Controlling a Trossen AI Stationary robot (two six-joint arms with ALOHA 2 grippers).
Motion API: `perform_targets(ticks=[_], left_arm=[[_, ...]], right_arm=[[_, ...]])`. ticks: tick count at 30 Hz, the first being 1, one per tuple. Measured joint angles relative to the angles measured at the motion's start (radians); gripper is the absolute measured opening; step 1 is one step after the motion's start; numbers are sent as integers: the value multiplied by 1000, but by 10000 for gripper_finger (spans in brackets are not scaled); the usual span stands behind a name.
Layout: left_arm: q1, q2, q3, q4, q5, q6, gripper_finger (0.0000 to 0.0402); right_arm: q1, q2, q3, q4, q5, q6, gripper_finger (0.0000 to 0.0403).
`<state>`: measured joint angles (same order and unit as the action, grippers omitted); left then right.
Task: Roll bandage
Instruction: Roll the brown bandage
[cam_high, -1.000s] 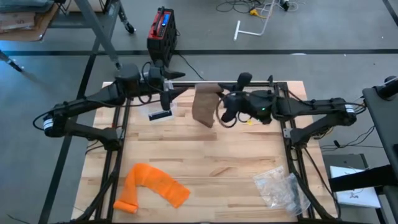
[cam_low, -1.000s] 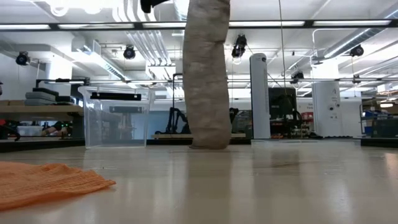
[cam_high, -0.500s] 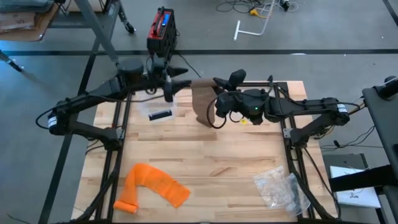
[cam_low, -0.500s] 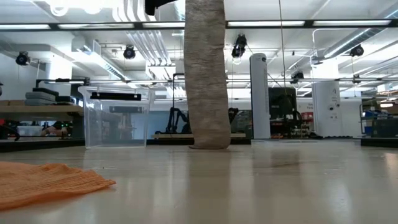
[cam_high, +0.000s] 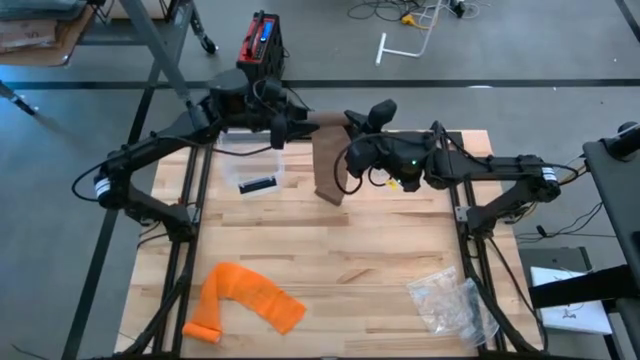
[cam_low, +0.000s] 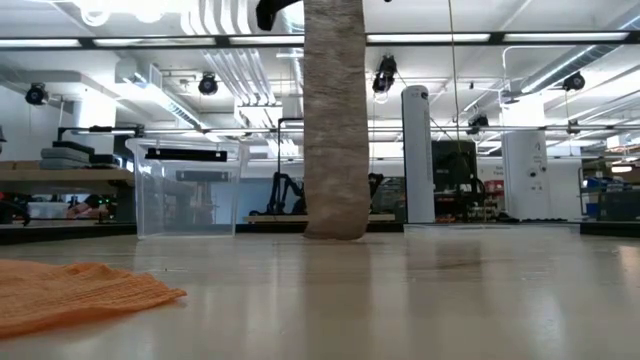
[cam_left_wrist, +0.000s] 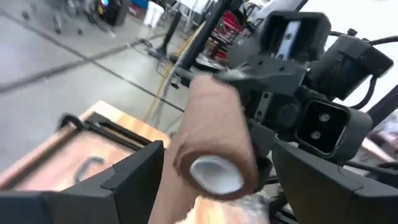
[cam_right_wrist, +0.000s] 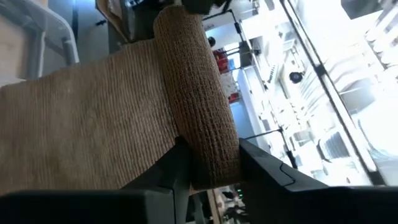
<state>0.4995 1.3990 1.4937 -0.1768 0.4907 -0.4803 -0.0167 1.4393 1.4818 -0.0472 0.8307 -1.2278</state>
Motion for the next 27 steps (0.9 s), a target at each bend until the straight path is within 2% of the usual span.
perform_targets(ticks=[4, 19, 27], left_arm=[[18, 17, 0, 12, 17, -65, 278], [18, 25, -3, 73, 20, -73, 217], [18, 26, -3, 72, 20, -50, 149]], right_arm=[[-20, 3, 0, 2, -6, -18, 108], [-30, 3, -2, 1, -45, 13, 118], [-30, 3, -2, 0, -45, 44, 118]])
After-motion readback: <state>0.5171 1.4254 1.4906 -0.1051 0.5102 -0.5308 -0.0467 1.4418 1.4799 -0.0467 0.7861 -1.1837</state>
